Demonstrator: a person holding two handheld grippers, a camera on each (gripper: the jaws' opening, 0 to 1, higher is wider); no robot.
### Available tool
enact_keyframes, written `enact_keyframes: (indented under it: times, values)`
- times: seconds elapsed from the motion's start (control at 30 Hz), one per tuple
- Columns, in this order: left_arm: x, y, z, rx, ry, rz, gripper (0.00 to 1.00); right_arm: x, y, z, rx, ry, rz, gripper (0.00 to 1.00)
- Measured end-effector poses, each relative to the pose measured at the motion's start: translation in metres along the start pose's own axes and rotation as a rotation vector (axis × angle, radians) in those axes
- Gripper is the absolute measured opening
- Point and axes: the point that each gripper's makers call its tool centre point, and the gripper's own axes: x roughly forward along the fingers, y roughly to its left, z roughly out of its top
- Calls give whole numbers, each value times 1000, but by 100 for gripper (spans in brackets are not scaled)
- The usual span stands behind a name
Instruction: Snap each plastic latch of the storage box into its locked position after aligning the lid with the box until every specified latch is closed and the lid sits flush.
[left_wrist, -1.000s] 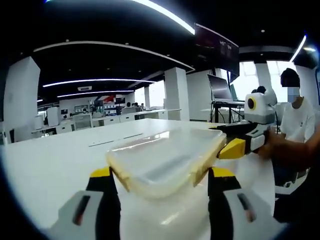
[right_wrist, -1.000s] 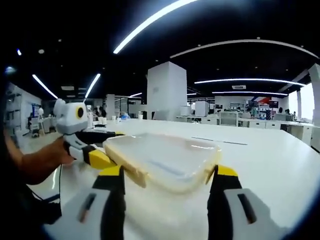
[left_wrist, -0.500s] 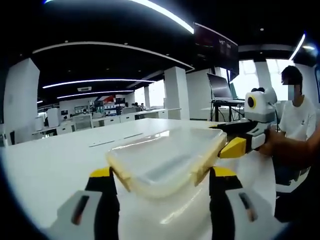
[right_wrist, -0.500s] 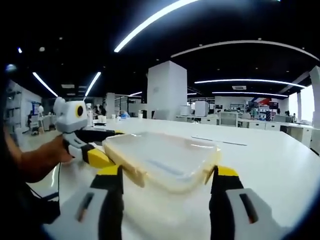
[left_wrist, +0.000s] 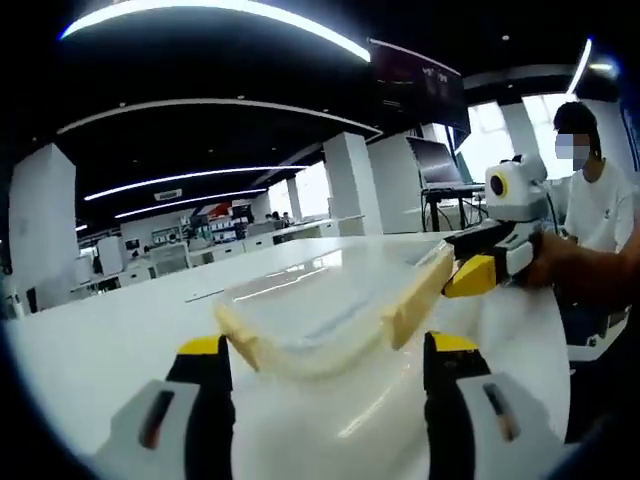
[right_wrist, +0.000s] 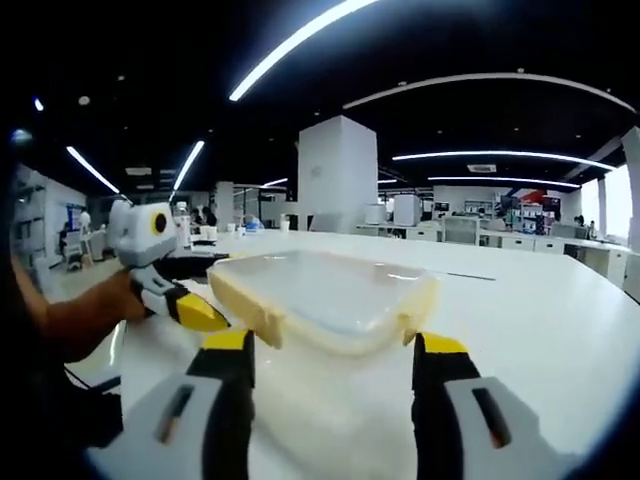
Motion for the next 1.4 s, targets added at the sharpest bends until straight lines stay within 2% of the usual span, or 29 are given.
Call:
enact_keyframes:
  times: [0.03, 0.07, 0.1, 0.13, 0.17, 0.2, 0.3, 0.37, 0.57, 0.63, 0.7, 0.73, 0.8, 0.83, 0.87, 0.97, 1.07, 1.23, 1.4]
  values:
    - [-2, 1, 1, 2, -3, 4, 82, 0, -2, -2, -33, 10, -6, 61]
    - [-3, 6, 3, 18, -14, 28, 93, 0, -3, 0, -58, -1, -16, 67]
    - [-5, 11, 5, 33, -25, 52, 100, 1, -4, 2, -83, -11, -25, 82]
    - [-6, 16, 6, 48, -36, 76, 98, 1, -5, 4, -107, -21, -34, 91]
    - [-8, 20, 8, 64, -46, 100, 100, 2, -6, 6, -132, -31, -44, 97]
    - [-13, 25, 7, 82, -31, 111, 100, 4, -3, 3, -94, -16, -24, 99]
    - [-25, 37, 9, 16, -28, 134, 100, 1, -4, 9, -118, -30, -44, 100]
    - [-31, 35, 8, 13, -18, 133, 100, -1, -6, 16, -107, -49, -48, 100]
    - [-37, 28, 19, 29, -39, 132, 100, -4, -2, 28, -129, -74, -57, 100]
    - [-40, 31, 23, 59, -43, 164, 100, -6, -2, 30, -134, -72, -63, 100]
    - [-45, 35, 20, 68, -10, 204, 100, -11, 1, 31, -144, -72, -75, 100]
    - [-48, 34, 19, 55, -6, 215, 100, -14, 3, 31, -152, -75, -82, 99]
    - [-55, 37, 25, 0, -48, 261, 99, -21, 4, 24, -174, -44, -95, 93]
    - [-58, 36, 28, -11, -73, 262, 98, -23, 5, 20, -181, -28, -92, 88]
    - [-61, 33, 27, -19, -69, 256, 97, -25, 6, 14, -191, -3, -94, 86]
    - [-61, 21, 21, -51, -48, 214, 100, -33, 9, 10, -167, -12, -110, 85]
    - [-62, 14, 11, -52, -31, 200, 100, -44, 15, 12, -135, -44, -120, 85]
    - [-68, 9, 3, -55, -32, 201, 100, -51, 15, 9, -110, -48, -134, 89]
    - [-73, 1, 0, -54, -37, 193, 100, -55, 20, 5, -89, -52, -127, 99]
